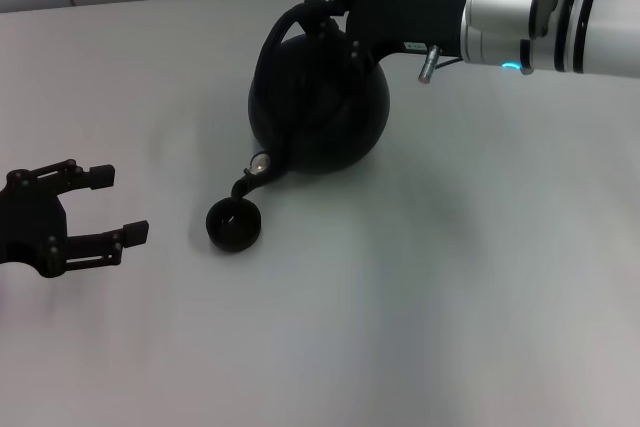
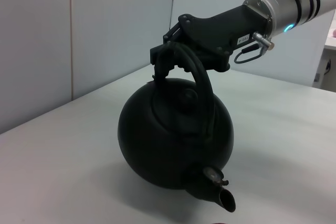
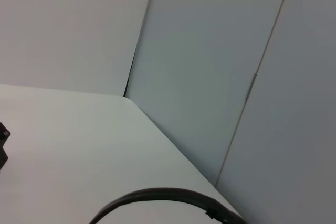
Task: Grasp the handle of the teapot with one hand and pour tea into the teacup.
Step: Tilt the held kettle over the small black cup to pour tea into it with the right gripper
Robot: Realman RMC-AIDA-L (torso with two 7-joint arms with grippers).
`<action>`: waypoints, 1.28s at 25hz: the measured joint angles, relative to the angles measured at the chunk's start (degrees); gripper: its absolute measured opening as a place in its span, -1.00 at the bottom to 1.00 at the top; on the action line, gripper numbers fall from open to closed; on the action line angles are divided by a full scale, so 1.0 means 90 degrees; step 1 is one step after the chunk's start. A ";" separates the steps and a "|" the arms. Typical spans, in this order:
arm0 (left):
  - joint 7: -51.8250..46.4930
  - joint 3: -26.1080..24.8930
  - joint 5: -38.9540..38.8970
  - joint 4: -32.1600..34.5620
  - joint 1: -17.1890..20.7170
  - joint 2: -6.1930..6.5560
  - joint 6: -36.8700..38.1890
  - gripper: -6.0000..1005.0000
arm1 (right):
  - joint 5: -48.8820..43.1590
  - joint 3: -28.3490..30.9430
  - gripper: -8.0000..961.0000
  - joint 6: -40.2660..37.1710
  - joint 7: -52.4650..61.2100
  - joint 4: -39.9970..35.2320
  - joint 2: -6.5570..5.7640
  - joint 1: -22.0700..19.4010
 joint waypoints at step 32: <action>-0.0059 -0.0002 0.0000 0.0000 0.0037 0.0011 -0.0039 0.69 | -0.0029 -0.1296 -0.76 0.0505 0.0000 -0.1150 0.0010 -0.0171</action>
